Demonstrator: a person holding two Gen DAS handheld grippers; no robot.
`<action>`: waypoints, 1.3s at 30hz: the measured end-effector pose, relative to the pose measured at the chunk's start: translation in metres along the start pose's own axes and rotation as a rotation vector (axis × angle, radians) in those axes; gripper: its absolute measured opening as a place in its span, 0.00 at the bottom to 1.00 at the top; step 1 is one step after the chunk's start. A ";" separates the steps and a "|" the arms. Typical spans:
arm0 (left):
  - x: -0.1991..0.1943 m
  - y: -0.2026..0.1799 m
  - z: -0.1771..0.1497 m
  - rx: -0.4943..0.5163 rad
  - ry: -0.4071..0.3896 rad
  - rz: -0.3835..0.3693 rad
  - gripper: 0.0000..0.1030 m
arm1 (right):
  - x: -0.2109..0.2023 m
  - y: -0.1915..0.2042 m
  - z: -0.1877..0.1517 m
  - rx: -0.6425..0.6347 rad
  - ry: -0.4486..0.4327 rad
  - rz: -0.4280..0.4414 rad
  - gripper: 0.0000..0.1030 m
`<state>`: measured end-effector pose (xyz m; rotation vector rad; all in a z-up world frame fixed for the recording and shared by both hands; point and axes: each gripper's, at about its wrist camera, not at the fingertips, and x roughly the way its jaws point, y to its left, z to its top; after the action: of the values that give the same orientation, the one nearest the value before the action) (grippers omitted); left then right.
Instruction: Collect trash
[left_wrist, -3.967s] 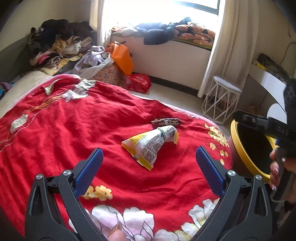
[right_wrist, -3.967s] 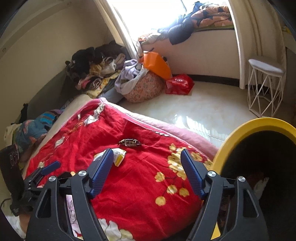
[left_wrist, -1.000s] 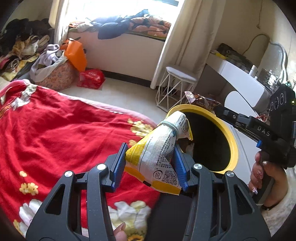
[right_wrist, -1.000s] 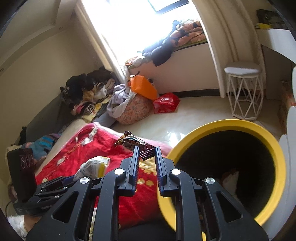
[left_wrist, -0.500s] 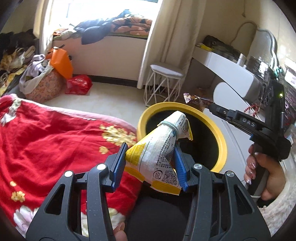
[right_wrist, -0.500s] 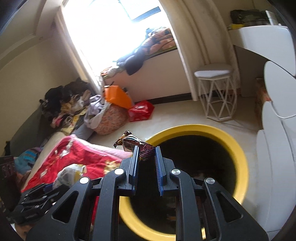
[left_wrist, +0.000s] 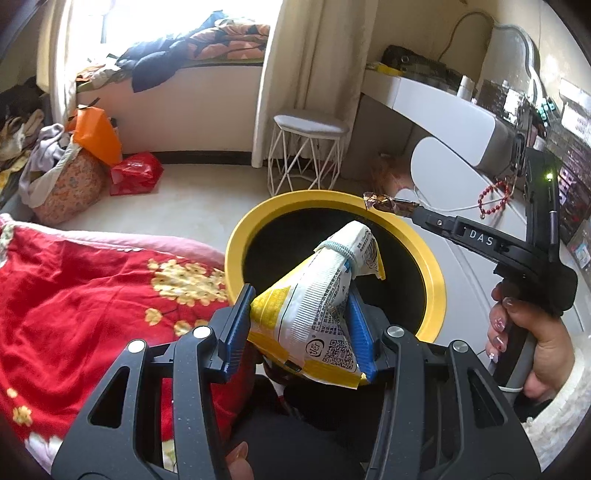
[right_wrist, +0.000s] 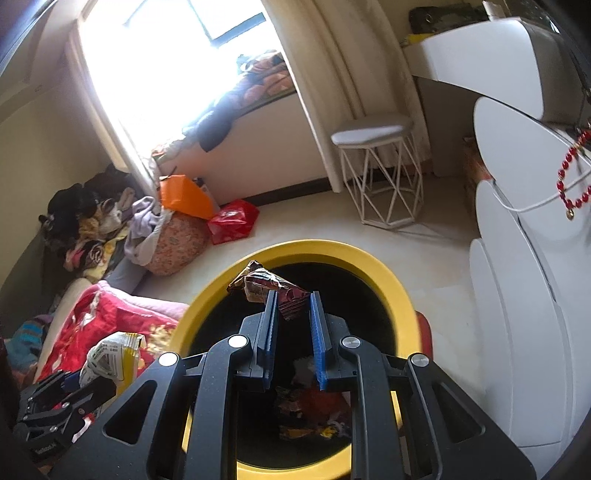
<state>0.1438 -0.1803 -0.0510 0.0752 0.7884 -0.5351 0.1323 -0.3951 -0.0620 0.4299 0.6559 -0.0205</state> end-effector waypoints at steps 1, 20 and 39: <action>0.004 -0.001 0.000 0.004 0.007 0.001 0.40 | 0.001 -0.002 0.000 0.006 0.002 -0.003 0.16; 0.044 -0.009 0.006 -0.009 0.057 -0.007 0.77 | 0.004 -0.001 -0.001 0.003 0.003 0.004 0.53; -0.038 0.042 -0.019 -0.174 -0.036 0.162 0.90 | -0.050 0.047 -0.032 -0.207 -0.106 0.076 0.94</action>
<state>0.1299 -0.1230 -0.0433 -0.0309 0.7830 -0.3129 0.0808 -0.3455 -0.0367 0.2516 0.5311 0.0959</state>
